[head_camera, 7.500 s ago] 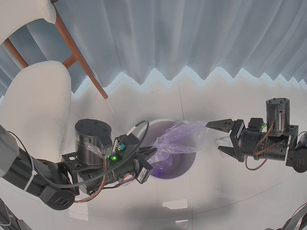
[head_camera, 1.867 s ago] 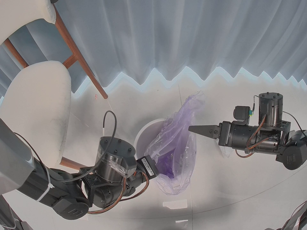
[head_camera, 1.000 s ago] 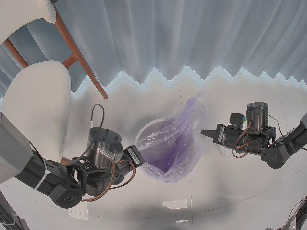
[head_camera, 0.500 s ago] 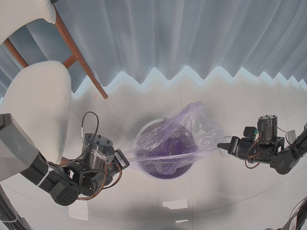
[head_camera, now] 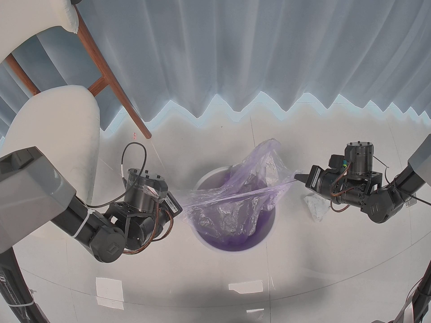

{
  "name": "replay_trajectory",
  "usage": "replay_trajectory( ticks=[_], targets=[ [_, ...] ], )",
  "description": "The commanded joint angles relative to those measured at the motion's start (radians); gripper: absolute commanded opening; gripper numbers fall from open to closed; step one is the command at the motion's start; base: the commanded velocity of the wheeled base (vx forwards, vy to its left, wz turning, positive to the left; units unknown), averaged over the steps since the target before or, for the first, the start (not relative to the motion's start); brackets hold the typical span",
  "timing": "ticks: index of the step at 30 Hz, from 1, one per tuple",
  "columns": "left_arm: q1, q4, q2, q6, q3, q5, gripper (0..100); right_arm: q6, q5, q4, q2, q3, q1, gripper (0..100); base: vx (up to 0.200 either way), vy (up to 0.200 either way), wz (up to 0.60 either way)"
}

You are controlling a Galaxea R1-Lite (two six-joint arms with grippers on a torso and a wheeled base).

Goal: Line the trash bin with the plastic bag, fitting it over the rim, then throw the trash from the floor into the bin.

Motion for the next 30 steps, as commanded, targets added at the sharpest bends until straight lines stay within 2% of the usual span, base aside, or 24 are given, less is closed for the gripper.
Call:
replay_trajectory(
  ticks=[1, 6, 10, 14, 16, 18, 25, 30],
  targets=[
    [-0.048, 0.027, -0.034, 0.043, 0.117, -0.014, 0, -0.001, -0.002, 0.003, -0.041, 0.151, 0.031, 0, 0.0, 0.0, 0.0],
    [-0.104, 0.004, -0.041, 0.109, 0.257, -0.053, 0, -0.006, 0.001, -0.015, -0.079, 0.332, 0.085, 0, 0.0, 0.0, 0.0],
    [-0.107, -0.077, 0.029, 0.172, 0.312, -0.053, 0, -0.009, 0.001, -0.057, -0.062, 0.395, 0.113, 0, 0.0, 0.0, 0.0],
    [-0.096, -0.173, 0.127, 0.235, 0.347, -0.051, 0, -0.011, -0.002, -0.074, -0.011, 0.403, 0.117, 0, 0.0, 0.0, 0.0],
    [-0.096, -0.173, 0.127, 0.235, 0.347, -0.051, 0, -0.011, -0.002, -0.074, -0.011, 0.403, 0.117, 0, 0.0, 0.0, 0.0],
    [-0.088, -0.276, 0.219, 0.292, 0.35, -0.05, 0, -0.011, -0.007, -0.092, 0.039, 0.398, 0.117, 0, 0.0, 0.0, 0.0],
    [-0.05, -0.368, 0.304, 0.373, 0.356, -0.045, 0, -0.023, -0.011, -0.115, 0.104, 0.386, 0.117, 0, 0.0, 0.0, 0.0],
    [-0.016, -0.433, 0.324, 0.427, 0.359, -0.044, 0, -0.04, -0.053, -0.115, 0.136, 0.352, 0.114, 0, 0.0, 0.0, 0.0]
  ],
)
